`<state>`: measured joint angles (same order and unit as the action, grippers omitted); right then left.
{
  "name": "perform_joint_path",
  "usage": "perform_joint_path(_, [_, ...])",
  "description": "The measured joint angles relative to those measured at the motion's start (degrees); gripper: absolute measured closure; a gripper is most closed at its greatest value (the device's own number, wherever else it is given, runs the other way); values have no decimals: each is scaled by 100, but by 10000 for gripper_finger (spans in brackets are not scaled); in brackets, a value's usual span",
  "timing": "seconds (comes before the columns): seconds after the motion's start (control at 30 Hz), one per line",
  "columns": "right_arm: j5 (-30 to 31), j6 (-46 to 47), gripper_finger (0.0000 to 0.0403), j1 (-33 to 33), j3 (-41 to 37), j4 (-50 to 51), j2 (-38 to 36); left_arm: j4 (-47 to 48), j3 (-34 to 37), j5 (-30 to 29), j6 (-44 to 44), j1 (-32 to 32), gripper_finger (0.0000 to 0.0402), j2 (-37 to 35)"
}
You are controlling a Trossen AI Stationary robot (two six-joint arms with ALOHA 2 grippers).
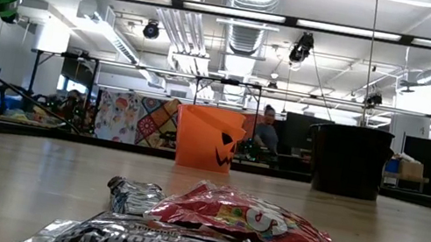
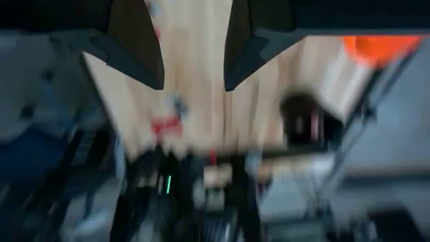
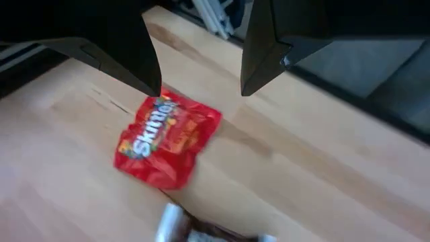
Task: Sort candy
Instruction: Put the red candy into the orange bucket
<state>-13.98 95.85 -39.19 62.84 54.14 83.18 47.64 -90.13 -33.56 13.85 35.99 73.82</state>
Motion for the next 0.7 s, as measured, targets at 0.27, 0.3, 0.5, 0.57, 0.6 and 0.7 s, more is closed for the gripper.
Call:
perform_joint_path(0.27, [52, 859, 204, -375, -1036, -1086, 17, -2654, 943, 1095, -1378, -620, 286, -562])
perform_joint_path(0.3, [54, 936, 204, -396, -1135, -1268, 17, -2892, 1115, 1192, -1382, -709, 286, -605])
perform_joint_path(0.5, [175, 1025, 204, -444, -1597, -2069, 155, -4226, 2221, 1359, -1093, -1106, 286, -725])
perform_joint_path(0.57, [201, 1019, 208, -442, -1610, -2119, 250, -4614, 2526, 1359, -841, -1160, 286, -737])
perform_joint_path(0.6, [198, 993, 211, -442, -1610, -2163, 302, -4746, 2646, 1356, -693, -1169, 286, -738])
perform_joint_path(0.7, [172, 957, 229, -442, -1610, -2181, 449, -5099, 2919, 1359, -337, -1177, 286, -721])
